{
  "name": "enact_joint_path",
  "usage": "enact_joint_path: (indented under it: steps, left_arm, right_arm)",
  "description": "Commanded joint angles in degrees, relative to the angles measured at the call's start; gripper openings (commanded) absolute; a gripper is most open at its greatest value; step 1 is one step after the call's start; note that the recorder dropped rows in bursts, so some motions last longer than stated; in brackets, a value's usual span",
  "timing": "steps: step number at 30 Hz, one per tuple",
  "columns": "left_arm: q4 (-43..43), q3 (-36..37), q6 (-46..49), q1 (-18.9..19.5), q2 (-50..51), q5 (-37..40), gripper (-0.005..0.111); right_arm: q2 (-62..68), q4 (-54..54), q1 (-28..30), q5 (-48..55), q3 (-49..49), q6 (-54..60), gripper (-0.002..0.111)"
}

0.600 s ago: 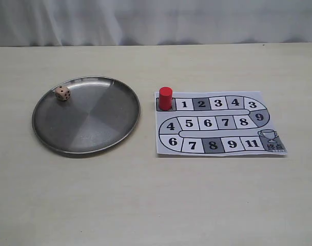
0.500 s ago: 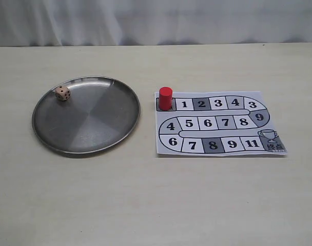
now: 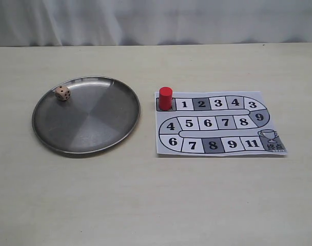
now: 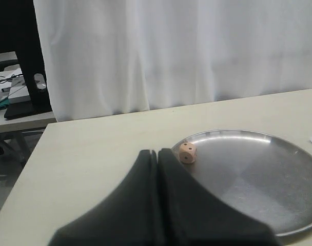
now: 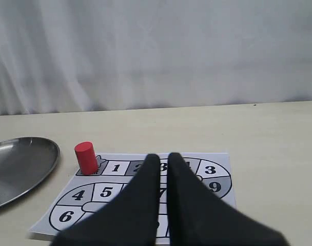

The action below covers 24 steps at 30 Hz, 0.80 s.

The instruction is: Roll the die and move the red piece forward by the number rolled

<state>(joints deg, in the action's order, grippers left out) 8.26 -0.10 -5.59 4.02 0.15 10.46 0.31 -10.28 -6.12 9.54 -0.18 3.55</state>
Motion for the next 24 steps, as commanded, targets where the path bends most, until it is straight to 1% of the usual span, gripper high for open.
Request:
enact_joint_path:
  steps: [1, 6, 12, 15, 18, 20, 22, 24]
  left_arm:
    - [0.0, 0.1, 0.0, 0.3, -0.1, -0.5, 0.000]
    - [0.0, 0.1, 0.0, 0.3, -0.1, -0.5, 0.000]
    - [0.0, 0.1, 0.0, 0.3, -0.1, -0.5, 0.000]
    - [0.0, 0.1, 0.0, 0.3, -0.1, -0.5, 0.000]
    - [0.0, 0.1, 0.0, 0.3, -0.1, -0.5, 0.000]
    - [0.0, 0.1, 0.0, 0.3, -0.1, -0.5, 0.000]
    - [0.0, 0.1, 0.0, 0.3, -0.1, -0.5, 0.000]
    - [0.0, 0.1, 0.0, 0.3, -0.1, -0.5, 0.000]
  right_arm:
    - [-0.3, 0.5, 0.0, 0.0, 0.2, 0.1, 0.005]
    - [-0.3, 0.5, 0.0, -2.3, 0.2, 0.1, 0.005]
    - [-0.3, 0.5, 0.0, -8.8, 0.2, -1.5, 0.005]
    - [-0.3, -2.6, 0.0, -15.3, 0.2, -6.6, 0.005]
    - [-0.3, -3.0, 0.0, -22.6, 0.2, -6.7, 0.005]
    - [-0.3, -2.5, 0.0, -25.6, 0.1, -6.7, 0.005]
    - [0.2, -2.5, 0.0, -25.5, -1.9, -5.7, 0.005]
    - [3.2, -1.8, 0.0, -23.2, -3.6, -5.7, 0.005]
